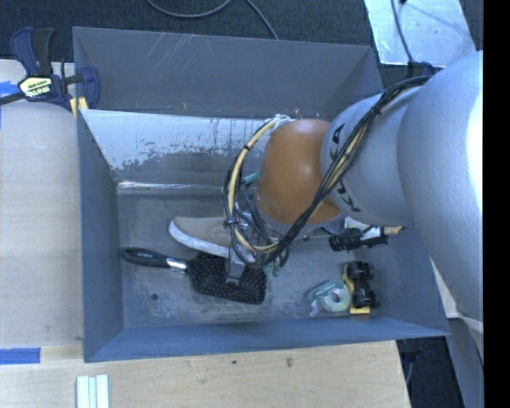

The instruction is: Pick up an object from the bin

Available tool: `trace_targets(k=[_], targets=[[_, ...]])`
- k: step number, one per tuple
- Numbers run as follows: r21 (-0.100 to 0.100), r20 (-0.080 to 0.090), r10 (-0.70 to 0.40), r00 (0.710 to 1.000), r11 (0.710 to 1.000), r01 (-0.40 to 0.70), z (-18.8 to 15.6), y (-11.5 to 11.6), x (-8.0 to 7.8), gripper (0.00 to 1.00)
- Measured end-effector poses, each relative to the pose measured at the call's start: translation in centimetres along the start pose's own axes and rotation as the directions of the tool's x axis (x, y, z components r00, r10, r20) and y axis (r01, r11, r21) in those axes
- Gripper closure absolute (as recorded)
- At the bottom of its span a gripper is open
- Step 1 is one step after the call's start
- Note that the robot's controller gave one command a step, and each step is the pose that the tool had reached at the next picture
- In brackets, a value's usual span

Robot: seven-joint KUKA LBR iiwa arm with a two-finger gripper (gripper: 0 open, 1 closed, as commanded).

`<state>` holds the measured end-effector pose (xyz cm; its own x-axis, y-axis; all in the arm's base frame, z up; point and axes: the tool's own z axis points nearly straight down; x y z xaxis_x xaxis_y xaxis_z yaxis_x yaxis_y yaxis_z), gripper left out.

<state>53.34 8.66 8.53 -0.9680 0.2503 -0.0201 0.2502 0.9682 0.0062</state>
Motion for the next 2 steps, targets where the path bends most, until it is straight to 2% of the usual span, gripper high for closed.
trace_targets(k=[2], targets=[[0.001, -0.002, -0.004, 1.000, 1.000, 0.004, -0.77, 0.01, 0.16, 1.00]])
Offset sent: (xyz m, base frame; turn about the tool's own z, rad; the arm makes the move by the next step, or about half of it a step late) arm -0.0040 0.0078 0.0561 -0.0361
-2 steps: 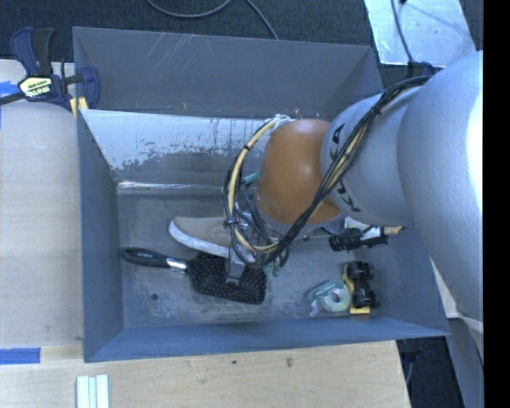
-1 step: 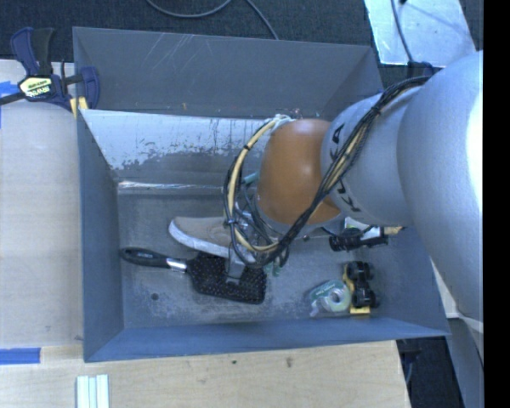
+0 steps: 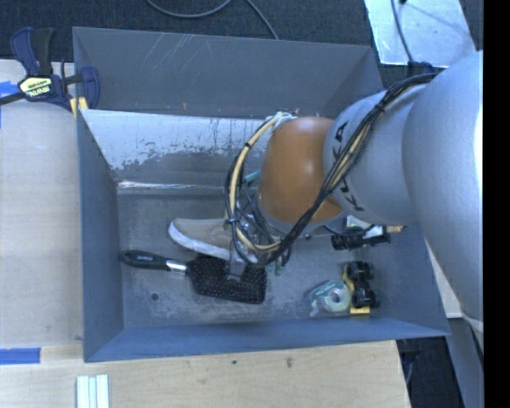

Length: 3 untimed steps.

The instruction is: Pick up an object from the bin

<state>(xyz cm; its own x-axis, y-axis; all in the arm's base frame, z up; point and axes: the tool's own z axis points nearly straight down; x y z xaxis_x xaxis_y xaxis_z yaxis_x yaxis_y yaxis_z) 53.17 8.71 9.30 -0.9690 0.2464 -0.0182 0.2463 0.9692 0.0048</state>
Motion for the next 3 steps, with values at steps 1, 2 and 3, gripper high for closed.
trace_targets(k=[1, 2, 3], targets=[[0.001, -0.003, -0.009, 1.000, 1.000, 0.009, -5.2, -0.4, 0.2, 1.00], [0.000, -0.001, -0.017, 1.000, 1.000, 0.017, -9.1, 0.2, -0.3, 1.00], [-0.002, 0.008, -0.041, 0.999, 0.999, 0.041, -8.9, 3.0, 3.1, 1.00]])
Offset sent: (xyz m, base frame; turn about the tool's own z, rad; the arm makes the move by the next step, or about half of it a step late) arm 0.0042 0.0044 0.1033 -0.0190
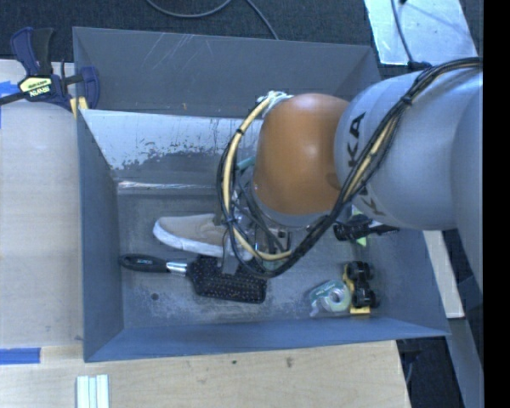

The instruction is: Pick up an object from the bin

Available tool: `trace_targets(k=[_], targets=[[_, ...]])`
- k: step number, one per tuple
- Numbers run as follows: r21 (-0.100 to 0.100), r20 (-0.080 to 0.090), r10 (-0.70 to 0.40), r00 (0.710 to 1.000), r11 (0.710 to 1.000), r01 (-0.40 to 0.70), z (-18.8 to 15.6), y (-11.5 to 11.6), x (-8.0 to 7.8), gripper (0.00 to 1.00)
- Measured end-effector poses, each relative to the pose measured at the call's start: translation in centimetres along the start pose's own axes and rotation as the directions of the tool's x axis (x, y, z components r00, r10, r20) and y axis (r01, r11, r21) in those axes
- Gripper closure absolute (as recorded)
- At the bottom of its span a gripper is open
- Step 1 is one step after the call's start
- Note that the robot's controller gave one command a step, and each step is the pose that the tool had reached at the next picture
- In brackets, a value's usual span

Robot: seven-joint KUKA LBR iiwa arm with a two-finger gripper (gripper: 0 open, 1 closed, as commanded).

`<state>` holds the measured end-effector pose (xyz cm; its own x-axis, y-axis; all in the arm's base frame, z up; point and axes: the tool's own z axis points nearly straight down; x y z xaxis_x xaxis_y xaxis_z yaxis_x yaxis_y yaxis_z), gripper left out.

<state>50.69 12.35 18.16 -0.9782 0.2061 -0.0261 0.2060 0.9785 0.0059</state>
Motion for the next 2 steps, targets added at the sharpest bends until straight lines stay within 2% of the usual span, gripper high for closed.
trace_targets(k=[1, 2], targets=[[0.001, -0.013, 0.044, 0.999, 0.999, -0.044, 1.0, 0.8, 1.5, 1.00], [0.006, -0.011, 0.072, 0.997, 0.997, -0.072, -3.7, 0.2, 0.7, 1.00]])
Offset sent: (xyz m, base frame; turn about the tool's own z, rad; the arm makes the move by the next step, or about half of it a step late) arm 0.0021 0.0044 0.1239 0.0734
